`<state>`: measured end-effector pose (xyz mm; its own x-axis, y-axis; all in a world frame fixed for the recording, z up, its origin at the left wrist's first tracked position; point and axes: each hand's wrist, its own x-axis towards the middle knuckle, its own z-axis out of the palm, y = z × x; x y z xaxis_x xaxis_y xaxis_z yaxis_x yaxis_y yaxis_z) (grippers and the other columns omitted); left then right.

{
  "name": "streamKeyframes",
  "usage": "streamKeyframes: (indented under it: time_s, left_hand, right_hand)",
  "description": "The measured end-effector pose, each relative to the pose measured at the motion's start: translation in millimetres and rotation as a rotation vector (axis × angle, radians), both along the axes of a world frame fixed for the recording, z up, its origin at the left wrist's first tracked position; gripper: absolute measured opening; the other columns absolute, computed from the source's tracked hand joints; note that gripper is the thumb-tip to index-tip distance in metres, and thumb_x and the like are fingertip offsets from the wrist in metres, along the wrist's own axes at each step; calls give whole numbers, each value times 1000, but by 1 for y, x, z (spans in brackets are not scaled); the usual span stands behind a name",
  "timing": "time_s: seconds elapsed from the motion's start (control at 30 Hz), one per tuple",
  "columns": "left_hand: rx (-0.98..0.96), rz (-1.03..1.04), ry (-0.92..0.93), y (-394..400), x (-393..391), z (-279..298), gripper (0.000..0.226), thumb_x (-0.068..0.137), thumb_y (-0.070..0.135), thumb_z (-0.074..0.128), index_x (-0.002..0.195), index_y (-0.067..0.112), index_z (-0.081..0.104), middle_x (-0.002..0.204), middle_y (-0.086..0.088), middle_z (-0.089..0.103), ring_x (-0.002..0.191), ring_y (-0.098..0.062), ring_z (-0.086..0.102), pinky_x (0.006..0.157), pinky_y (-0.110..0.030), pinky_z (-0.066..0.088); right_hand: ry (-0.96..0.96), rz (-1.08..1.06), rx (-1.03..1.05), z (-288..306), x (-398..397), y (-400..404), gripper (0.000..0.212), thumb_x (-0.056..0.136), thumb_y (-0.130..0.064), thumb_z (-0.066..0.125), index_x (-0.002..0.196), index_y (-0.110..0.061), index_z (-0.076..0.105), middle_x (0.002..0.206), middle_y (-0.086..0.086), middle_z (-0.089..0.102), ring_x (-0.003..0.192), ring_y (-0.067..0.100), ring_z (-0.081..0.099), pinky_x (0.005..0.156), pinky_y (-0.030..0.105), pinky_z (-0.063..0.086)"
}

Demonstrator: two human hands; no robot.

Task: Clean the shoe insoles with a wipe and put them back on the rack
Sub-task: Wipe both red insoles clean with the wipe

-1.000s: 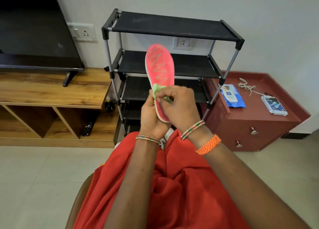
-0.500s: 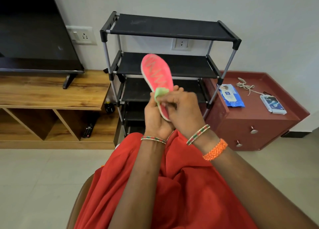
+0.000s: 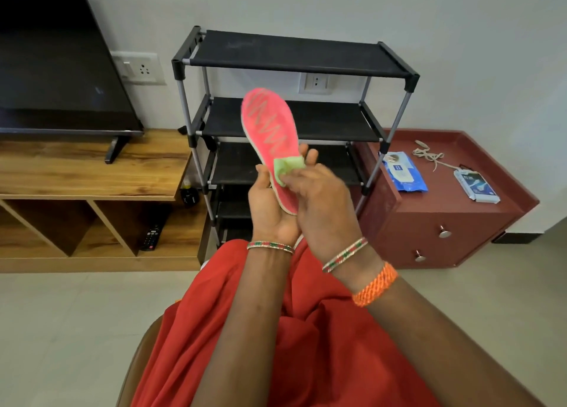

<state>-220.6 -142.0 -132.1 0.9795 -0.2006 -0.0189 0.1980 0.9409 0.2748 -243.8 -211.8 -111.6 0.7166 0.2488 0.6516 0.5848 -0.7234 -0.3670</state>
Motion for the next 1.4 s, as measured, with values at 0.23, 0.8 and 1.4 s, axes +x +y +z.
streamKeyframes:
  time_s: [0.23,0.8,1.4]
  left_hand:
    - [-34,45,42,3,4,-2,62,99,50,24,103,0,61,91,-11,70,84,-20,70,88,-36,52]
    - [50,22,98,-30,-2,-5,55,98,49,28,103,5,60,90,-9,68,87,-18,66,89,-29,51]
    - [205,2,95,-18,9,-32,38,98,30,28,97,12,61,93,-6,65,95,-20,60,88,-30,48]
  right_hand:
    - [-15,-3,4,-9,-14,-6,41,76,-19,37,86,-7,75,83,6,70,79,25,65,65,25,53]
    - [144,-93,15,6,13,-27,23,82,-7,60,99,-10,74,90,15,70,84,31,63,77,41,54]
    - [218,16,104,-8,50,-19,21,78,3,60,88,-10,73,92,7,70,87,20,65,79,32,54]
